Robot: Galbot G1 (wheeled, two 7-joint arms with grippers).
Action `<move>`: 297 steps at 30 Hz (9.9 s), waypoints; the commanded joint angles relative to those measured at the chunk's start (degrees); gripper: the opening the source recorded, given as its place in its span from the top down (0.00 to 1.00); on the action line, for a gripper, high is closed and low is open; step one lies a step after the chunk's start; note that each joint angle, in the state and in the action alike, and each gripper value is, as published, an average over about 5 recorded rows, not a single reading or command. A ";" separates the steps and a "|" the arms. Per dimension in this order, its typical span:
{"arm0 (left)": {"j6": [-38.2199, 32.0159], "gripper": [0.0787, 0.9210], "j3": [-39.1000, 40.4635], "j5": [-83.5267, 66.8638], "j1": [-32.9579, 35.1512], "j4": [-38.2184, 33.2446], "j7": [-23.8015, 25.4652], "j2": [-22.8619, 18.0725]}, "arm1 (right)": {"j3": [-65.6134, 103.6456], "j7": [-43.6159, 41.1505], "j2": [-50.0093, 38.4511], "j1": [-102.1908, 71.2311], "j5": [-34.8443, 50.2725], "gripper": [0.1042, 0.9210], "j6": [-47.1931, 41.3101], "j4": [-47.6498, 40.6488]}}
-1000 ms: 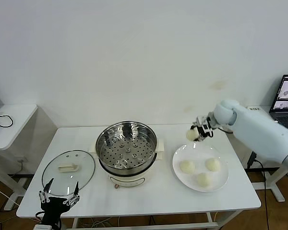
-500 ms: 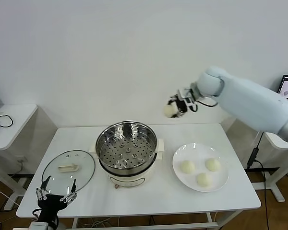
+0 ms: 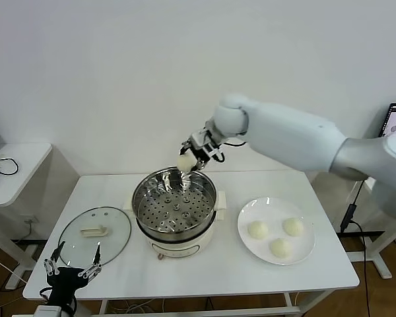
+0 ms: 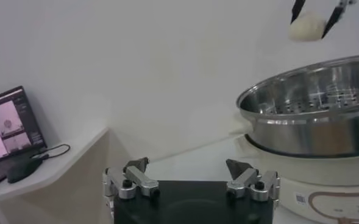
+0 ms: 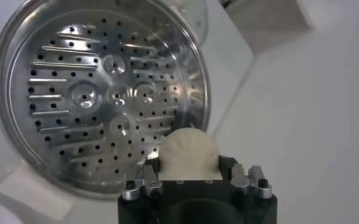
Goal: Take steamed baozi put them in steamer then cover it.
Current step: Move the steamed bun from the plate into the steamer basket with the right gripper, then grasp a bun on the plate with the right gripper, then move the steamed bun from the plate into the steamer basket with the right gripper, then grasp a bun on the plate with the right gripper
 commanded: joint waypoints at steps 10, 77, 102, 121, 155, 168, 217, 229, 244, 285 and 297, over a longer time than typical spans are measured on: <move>0.01 0.12 -0.12 -0.05 -0.76 0.58 0.07 0.02 | -1.91 5.11 5.83 -6.39 -12.28 0.39 13.46 -7.24; 1.20 0.12 -0.77 -1.38 -1.78 -0.89 0.52 1.98 | 7.13 -6.65 -42.36 -8.48 2.49 0.12 -22.59 27.31; 1.53 0.12 -0.61 -0.86 -0.76 -1.36 0.67 0.76 | 17.77 -5.85 -30.60 -29.27 -5.98 0.12 -24.18 16.15; 1.52 0.12 -0.28 -0.73 -1.52 -0.01 0.73 0.68 | 19.22 -4.78 -25.20 -32.27 -9.45 0.12 -23.55 9.59; 1.65 0.12 0.01 -0.74 -2.09 -0.37 0.78 0.33 | 16.06 -8.33 -28.97 -16.69 -2.44 0.38 -24.82 14.60; 1.80 0.12 0.71 -0.82 -2.78 -0.45 0.85 0.88 | 6.80 -7.25 -23.77 4.93 10.84 0.38 -29.12 16.65; 1.84 0.12 -0.67 -2.19 -4.21 -0.88 0.86 0.77 | 3.73 4.31 17.39 -9.60 17.57 0.37 -42.44 -4.57; 1.83 0.12 -0.45 -2.19 -4.24 -0.94 0.85 0.63 | 3.94 2.04 16.55 -8.95 17.46 0.30 -41.70 -5.32; 1.96 0.12 -0.24 -2.16 -4.36 -1.41 0.90 0.70 | 4.09 -9.62 -1.93 2.50 17.92 0.12 -35.85 11.65; 2.50 0.12 1.82 -0.31 -2.74 -2.21 1.07 -0.30 | 26.54 -14.27 -48.09 -37.89 -12.98 0.12 -22.03 30.16; 2.61 0.12 1.31 -0.29 -2.99 -1.93 1.10 -0.48 | 26.82 -12.18 -42.32 -39.29 -13.09 0.12 -22.63 25.31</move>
